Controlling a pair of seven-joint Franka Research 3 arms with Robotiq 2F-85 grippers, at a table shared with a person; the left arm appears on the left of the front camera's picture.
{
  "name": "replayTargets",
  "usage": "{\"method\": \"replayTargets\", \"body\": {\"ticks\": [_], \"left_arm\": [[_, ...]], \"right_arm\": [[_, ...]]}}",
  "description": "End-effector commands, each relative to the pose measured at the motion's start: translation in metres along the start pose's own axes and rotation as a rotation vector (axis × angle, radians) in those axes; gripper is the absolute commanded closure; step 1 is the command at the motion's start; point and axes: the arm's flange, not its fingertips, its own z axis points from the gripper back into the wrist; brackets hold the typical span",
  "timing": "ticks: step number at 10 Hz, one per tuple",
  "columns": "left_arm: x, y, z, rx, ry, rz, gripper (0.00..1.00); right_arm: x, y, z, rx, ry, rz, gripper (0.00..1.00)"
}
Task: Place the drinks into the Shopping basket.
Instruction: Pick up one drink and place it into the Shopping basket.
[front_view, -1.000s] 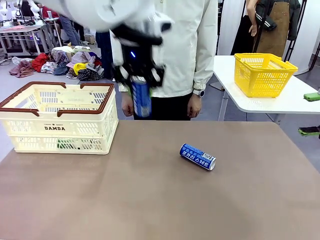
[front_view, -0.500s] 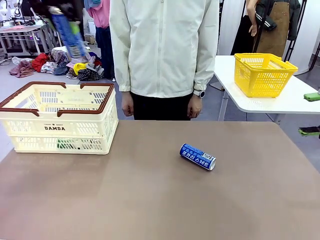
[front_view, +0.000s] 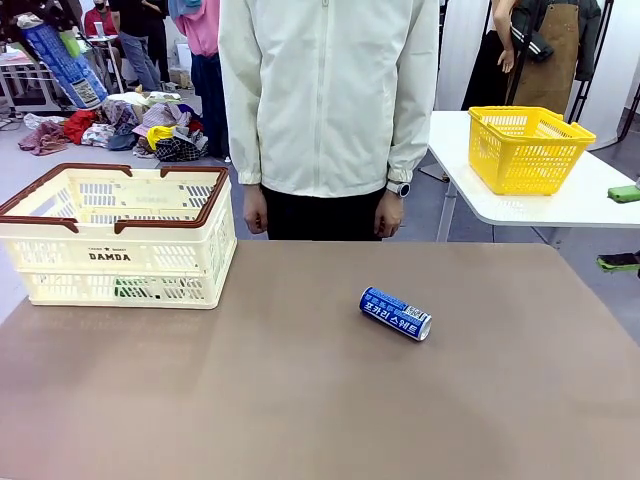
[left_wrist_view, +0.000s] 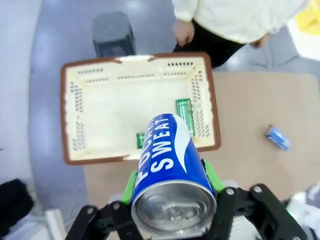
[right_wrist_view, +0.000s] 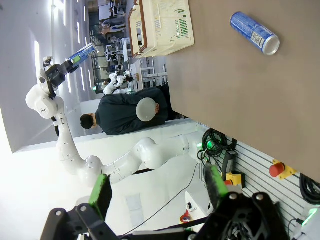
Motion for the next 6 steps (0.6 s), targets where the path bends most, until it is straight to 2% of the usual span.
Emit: {"method": "replayTargets", "body": {"ticks": [1,3,4,5,6], "left_arm": [[-0.001,-0.025,0.001,0.012,0.022,-0.173,1.00],[-0.001,-0.025,0.001,0.012,0.022,-0.173,1.00],[-0.003,-0.023,-0.006,0.001,0.029,-0.110,1.00],[0.026,-0.018,-0.029,0.023,0.047,-0.151,1.00],[0.040,-0.004,-0.063,0.009,0.125,-0.145,1.00]], "right_arm": [[0.000,0.004,0.001,0.007,0.006,-0.001,0.00],[0.000,0.004,0.001,0.007,0.006,-0.001,0.00],[0.000,0.004,0.001,0.007,0.006,-0.001,0.00],[0.000,0.004,0.001,0.007,0.006,-0.001,0.00],[0.000,0.004,0.001,0.007,0.006,-0.001,0.00]]}}
